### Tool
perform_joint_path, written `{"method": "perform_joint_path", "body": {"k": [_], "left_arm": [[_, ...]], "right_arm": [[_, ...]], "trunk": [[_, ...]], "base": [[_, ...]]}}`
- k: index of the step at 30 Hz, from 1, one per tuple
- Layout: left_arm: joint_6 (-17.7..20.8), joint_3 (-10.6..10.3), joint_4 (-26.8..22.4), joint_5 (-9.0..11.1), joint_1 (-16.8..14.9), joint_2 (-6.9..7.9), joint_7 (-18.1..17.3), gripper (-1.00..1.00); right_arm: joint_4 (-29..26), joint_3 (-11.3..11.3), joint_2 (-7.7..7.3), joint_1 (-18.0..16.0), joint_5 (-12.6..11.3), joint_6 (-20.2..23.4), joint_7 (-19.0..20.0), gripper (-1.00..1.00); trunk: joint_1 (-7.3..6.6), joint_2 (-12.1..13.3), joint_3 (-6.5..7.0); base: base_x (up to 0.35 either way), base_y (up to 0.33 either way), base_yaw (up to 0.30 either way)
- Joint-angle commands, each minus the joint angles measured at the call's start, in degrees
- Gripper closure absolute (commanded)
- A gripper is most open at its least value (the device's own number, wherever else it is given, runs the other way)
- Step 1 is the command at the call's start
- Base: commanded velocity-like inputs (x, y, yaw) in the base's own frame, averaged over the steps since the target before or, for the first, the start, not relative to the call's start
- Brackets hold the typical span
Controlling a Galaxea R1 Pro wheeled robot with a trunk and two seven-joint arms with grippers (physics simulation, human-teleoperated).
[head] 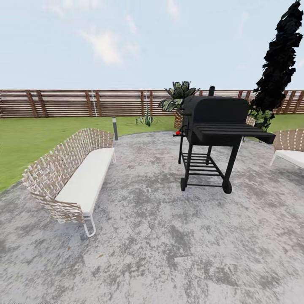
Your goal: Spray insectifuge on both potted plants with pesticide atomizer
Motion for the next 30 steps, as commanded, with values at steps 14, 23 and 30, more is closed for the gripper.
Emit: {"method": "perform_joint_path", "body": {"k": [14,23,30], "left_arm": [[-0.03,-0.92,-0.04,-7.33,-7.78,1.04,0.21,-1.00],[-0.34,-0.11,-10.46,-6.46,-14.72,-0.42,-0.13,-1.00],[-1.25,-0.38,-11.86,-2.08,-13.48,-0.38,-0.15,-1.00]], "right_arm": [[-11.36,-0.08,-2.12,-0.03,0.21,-1.08,0.00,-1.00],[-22.28,-0.36,-2.19,-0.03,-0.07,-11.73,-0.02,-1.00],[-19.93,-0.40,-2.19,-0.03,0.17,-13.92,0.05,-1.00]], "trunk": [[0.00,-0.03,-0.05],[0.00,-0.03,-0.05],[0.00,-0.03,-0.05]], "base": [[0.300,0.000,0.004],[0.334,0.000,0.000],[0.335,0.000,0.000]]}}
